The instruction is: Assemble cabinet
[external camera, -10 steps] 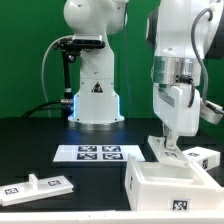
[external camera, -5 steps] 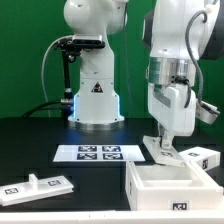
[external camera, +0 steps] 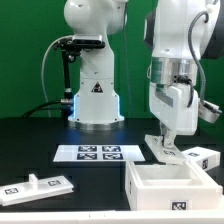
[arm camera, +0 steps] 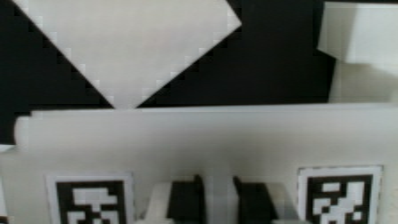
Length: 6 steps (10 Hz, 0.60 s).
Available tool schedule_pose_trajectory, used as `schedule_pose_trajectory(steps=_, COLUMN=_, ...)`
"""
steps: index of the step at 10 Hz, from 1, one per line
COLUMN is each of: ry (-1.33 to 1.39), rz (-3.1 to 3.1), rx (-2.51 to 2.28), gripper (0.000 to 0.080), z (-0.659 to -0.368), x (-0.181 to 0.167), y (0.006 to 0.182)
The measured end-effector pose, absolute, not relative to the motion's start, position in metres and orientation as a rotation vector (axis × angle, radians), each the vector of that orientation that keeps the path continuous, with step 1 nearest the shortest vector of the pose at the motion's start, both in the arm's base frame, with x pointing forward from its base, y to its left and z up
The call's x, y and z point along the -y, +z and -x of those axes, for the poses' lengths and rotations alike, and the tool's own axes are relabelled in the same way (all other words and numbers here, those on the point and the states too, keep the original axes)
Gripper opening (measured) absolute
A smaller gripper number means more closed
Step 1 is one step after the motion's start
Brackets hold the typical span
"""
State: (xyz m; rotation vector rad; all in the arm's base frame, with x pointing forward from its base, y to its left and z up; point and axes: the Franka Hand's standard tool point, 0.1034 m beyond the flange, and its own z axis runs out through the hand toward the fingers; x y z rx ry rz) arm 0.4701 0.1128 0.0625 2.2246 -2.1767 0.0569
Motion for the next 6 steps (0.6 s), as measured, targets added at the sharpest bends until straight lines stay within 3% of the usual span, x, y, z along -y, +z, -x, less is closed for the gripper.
schedule_pose_trajectory(steps=6, ry=0.077, rz=-2.225, rx=2.179, gripper=0.0065, z=-0.479, x=-0.1125, y=0.0617)
